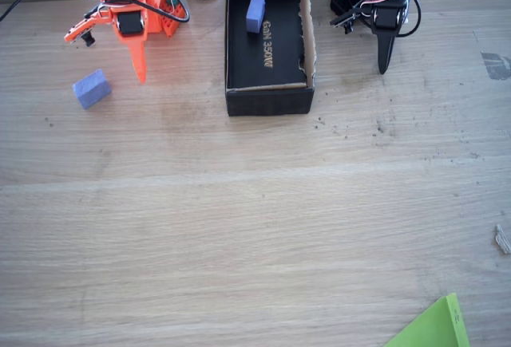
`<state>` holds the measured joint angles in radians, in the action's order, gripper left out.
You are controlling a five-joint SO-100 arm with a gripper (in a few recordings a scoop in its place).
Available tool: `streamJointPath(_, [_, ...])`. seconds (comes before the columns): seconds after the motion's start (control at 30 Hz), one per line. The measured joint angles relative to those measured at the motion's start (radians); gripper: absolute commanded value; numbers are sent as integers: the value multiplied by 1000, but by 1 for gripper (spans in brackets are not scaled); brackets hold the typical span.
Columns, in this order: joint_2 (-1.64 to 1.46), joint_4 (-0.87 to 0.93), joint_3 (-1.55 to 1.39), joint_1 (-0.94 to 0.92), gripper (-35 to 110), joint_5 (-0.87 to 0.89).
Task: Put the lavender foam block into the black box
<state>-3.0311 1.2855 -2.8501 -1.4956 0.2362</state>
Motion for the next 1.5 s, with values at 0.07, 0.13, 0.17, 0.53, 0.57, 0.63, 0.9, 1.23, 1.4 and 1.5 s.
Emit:
streamJointPath(0.07, [0, 0, 0, 2, 0, 0])
streamJointPath(0.13, [0, 0, 0, 3, 0, 9])
streamJointPath(0.17, [0, 0, 0, 5, 0, 14])
streamJointPath(0.53, [0, 0, 0, 5, 0, 26])
streamJointPath(0.57, [0, 0, 0, 5, 0, 31])
streamJointPath(0.63, [0, 0, 0, 5, 0, 35])
streamJointPath(0.9, [0, 0, 0, 43, 19, 109])
streamJointPath(1.23, [0, -18, 0, 66, 4, 121])
streamJointPath(1.4, [0, -84, 0, 61, 0, 152])
streamJointPath(1.5, [0, -133, 0, 64, 0, 164])
